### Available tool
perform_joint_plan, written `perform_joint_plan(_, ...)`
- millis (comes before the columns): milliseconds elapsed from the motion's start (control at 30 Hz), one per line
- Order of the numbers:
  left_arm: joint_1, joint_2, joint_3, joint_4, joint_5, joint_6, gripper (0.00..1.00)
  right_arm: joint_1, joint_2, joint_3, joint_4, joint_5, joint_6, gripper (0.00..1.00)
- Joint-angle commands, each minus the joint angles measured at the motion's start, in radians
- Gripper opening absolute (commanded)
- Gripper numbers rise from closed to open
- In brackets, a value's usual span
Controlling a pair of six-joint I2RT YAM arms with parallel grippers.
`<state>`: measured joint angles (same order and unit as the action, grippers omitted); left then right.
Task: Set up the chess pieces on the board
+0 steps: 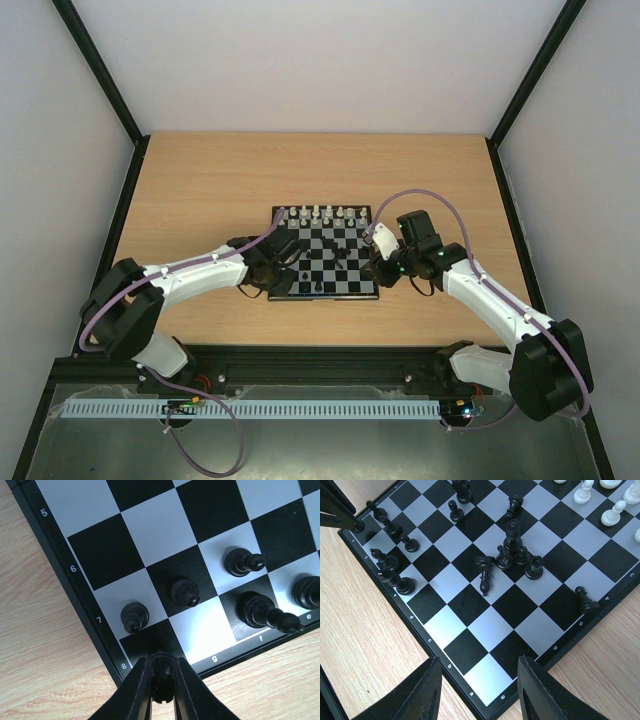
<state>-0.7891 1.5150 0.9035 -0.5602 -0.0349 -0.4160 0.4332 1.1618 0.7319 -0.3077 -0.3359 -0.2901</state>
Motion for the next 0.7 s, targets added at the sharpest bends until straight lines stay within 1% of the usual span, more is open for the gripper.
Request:
perform_joint_plan(0,-0.004,0.021,-0.012,0.003,-0.011,-0.005,0.14,-0.002,0.012,-0.009,-0.010,-0.017,-0.015,0.43)
perform_joint_plan(300,-0.002,0.033,-0.022,0.010,-0.021,-0.005,0.17,-0.002,0.016,-0.009,-0.010,-0.018,-0.017,0.42)
perform_joint_plan(467,-0.003,0.033,-0.023,0.010,-0.028,-0.006,0.25,-0.002,0.018,-0.009,-0.010,-0.018,-0.017,0.43)
perform_joint_plan(667,-0.003,0.022,-0.003,-0.014,-0.031,-0.009,0.29,-0.002,0.016,-0.008,-0.011,-0.020,-0.015,0.42)
